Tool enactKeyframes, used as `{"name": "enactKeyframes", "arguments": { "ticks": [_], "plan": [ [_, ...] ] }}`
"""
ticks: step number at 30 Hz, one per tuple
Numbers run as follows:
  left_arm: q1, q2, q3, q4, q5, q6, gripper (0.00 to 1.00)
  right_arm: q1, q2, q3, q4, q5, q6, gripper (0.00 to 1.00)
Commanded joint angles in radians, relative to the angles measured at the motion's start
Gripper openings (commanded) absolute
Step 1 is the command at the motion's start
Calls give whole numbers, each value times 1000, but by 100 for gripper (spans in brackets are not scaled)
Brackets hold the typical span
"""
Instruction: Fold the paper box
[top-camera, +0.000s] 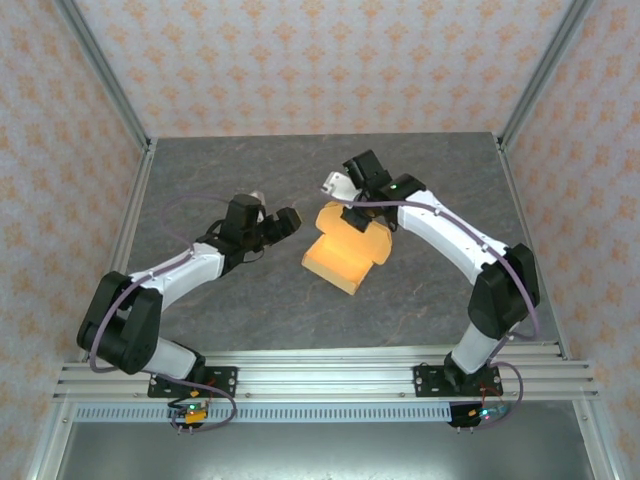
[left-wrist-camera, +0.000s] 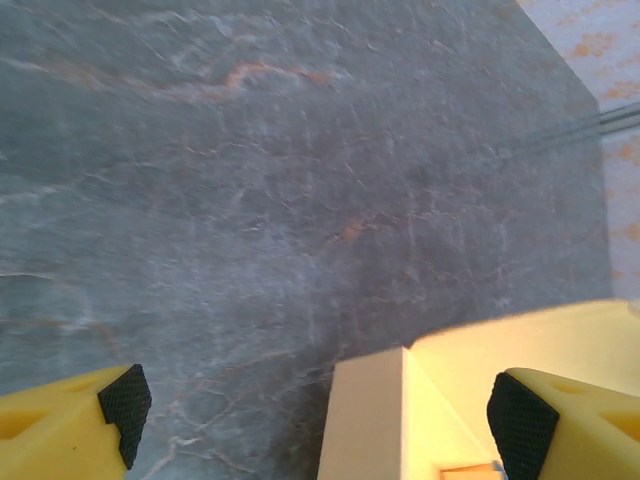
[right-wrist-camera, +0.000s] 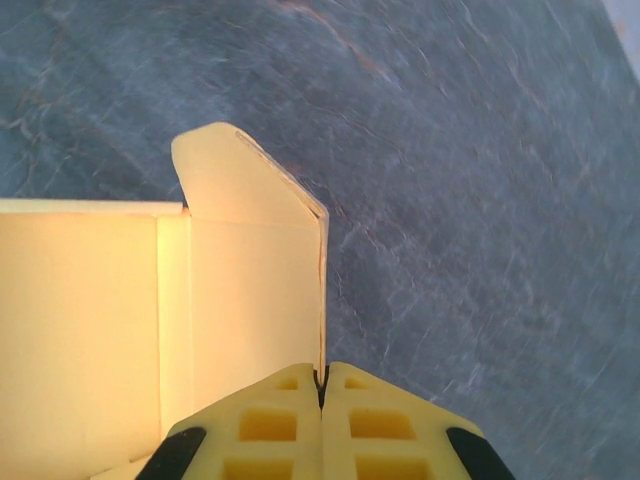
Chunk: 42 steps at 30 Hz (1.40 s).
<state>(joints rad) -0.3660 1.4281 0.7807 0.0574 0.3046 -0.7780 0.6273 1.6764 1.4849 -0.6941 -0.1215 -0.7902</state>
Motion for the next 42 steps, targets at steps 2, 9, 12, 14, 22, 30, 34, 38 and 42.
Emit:
{"name": "enactKeyframes", "arguments": {
  "ticks": [2,9,12,14,22,30,34,38,42],
  "plan": [
    [-2,-53,-27,20,-90,90,90,96,37,-15,57,71,-300,0],
    [-2,-104,-164,193,-113,102,89,184,35,-57,210,173,-436,28],
    [-5,-136,-301,440,-77,103,89,184,-15,-66,228,137,-416,40],
    [-15,-159,-343,470,-75,136,89,180,-59,-65,226,120,-379,41],
    [-127,-200,-337,427,-77,355,89,92,-257,-146,240,34,-13,47],
    [-165,-197,-243,291,-140,529,88,29,-566,-565,478,-93,485,53],
    [-165,-133,-166,239,-138,589,88,29,-657,-680,435,-104,599,59],
    [-164,-66,-106,229,-152,628,85,28,-695,-746,437,-95,657,68],
    [-165,-40,-57,200,-132,679,84,26,-689,-763,430,-180,682,71]
  ]
}}
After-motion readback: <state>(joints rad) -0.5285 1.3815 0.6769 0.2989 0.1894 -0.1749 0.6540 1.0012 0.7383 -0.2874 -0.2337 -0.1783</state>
